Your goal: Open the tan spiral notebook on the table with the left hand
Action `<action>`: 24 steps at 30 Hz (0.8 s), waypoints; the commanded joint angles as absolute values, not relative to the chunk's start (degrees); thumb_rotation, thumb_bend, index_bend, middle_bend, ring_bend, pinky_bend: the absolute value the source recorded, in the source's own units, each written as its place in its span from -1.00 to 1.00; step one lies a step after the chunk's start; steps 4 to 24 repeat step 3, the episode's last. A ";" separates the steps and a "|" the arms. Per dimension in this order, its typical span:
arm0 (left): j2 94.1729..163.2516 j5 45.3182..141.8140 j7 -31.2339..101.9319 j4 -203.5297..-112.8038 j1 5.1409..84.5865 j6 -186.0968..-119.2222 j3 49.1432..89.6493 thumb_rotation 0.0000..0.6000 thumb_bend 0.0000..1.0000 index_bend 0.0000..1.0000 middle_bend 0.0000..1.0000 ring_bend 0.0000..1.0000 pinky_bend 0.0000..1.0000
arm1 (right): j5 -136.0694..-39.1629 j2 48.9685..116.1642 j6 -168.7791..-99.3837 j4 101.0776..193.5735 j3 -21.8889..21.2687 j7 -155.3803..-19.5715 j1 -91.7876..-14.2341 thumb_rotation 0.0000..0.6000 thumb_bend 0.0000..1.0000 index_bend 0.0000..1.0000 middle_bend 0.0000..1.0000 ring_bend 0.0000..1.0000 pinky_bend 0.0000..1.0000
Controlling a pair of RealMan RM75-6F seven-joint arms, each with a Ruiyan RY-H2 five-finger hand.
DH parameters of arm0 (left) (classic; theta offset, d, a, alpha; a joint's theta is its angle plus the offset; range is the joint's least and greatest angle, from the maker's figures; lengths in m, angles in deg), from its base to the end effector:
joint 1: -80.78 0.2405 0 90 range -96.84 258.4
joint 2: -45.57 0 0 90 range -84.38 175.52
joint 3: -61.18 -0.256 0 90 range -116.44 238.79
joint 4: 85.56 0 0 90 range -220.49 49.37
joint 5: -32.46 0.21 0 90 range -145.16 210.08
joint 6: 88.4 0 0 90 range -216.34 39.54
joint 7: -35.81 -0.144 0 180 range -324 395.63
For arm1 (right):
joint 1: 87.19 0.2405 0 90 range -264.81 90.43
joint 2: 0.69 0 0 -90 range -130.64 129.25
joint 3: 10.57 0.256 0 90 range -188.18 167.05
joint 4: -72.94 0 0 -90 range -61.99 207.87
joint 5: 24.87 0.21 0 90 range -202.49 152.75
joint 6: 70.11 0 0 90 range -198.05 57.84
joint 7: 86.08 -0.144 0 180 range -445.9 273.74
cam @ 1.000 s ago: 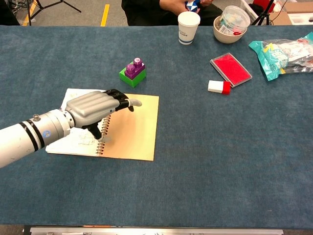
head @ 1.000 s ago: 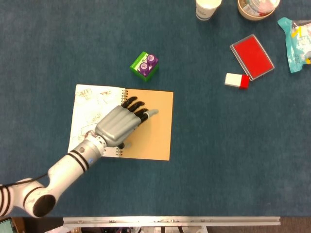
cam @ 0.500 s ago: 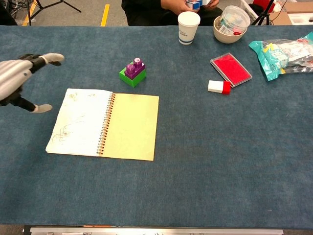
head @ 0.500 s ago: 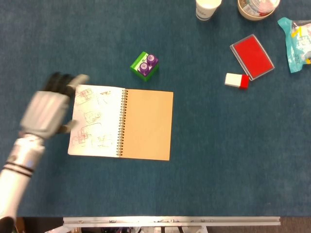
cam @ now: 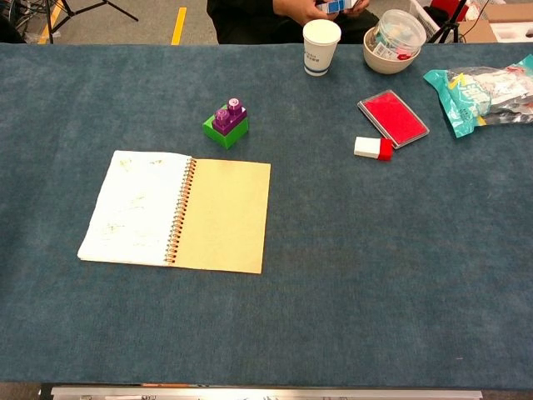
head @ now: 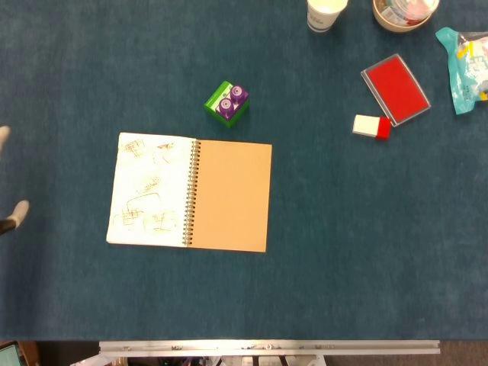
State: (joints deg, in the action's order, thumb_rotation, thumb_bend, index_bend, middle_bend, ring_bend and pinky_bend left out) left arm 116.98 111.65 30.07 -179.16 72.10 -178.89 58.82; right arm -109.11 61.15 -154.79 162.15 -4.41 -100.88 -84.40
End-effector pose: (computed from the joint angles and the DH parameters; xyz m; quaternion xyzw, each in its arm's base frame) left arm -0.3008 0.1801 0.1221 -0.5686 -0.4092 -0.3924 0.5960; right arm -0.3301 -0.1821 0.1875 0.5305 -0.4334 0.4418 0.5793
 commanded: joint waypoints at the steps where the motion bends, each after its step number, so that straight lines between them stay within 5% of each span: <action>1: 116.92 112.74 30.14 -179.02 73.08 -179.60 58.30 1.00 -0.67 -0.85 -0.71 -0.83 -0.87 | -109.24 60.99 -154.38 162.32 -4.41 -101.08 -84.10 1.00 0.23 0.00 -0.20 -0.36 -0.16; 24: 116.65 113.32 30.34 -179.55 73.61 -179.54 58.10 1.00 -0.67 -0.85 -0.71 -0.83 -0.87 | -109.77 60.77 -153.85 162.63 -4.50 -101.11 -83.57 1.00 0.23 0.00 -0.20 -0.36 -0.16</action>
